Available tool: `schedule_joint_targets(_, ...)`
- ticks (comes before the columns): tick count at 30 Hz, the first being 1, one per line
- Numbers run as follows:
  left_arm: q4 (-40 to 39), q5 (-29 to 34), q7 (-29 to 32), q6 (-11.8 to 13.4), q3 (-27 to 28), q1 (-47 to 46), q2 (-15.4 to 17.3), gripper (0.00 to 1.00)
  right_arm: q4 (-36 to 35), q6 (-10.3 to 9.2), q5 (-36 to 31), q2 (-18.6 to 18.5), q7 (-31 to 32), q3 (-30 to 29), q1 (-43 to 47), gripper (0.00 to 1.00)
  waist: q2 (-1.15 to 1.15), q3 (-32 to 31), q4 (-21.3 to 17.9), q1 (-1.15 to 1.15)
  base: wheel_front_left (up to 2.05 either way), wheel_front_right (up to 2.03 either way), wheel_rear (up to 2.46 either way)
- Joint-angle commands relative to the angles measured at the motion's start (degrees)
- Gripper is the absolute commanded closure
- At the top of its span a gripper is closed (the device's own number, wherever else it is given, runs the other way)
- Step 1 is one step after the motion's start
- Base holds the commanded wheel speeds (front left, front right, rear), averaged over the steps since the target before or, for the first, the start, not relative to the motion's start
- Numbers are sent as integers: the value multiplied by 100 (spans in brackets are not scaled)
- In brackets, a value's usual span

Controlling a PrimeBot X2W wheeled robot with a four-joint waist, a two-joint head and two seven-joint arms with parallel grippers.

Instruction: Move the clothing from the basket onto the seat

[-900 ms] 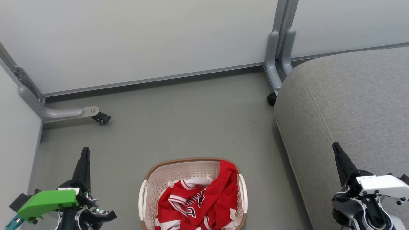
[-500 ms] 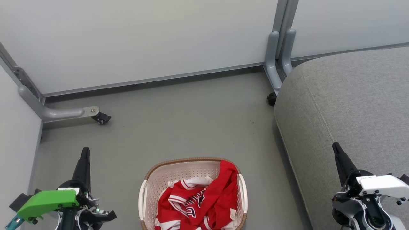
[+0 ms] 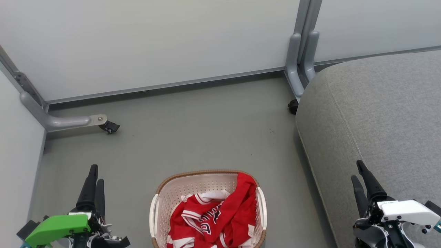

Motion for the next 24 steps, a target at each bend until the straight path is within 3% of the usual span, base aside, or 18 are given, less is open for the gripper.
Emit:
schedule_joint_targets(1,-141,104,-62,-11,-8,-93,23,0,-126,1,-78,-38,-71,37,-108,0,0,3,1,0,0,0,0)
schedule_joint_targets(10,-247,696,-308,-15,-46,-141,31,0,-285,1,-709,-47,-319,168,-155,0,0,23,12,0,0,0,0)
schedule_joint_targets(24,-454,2345,-641,113,-191,-222,42,0,-410,2,-2208,-59,-653,397,-233,0,0,36,34,0,0,0,0)
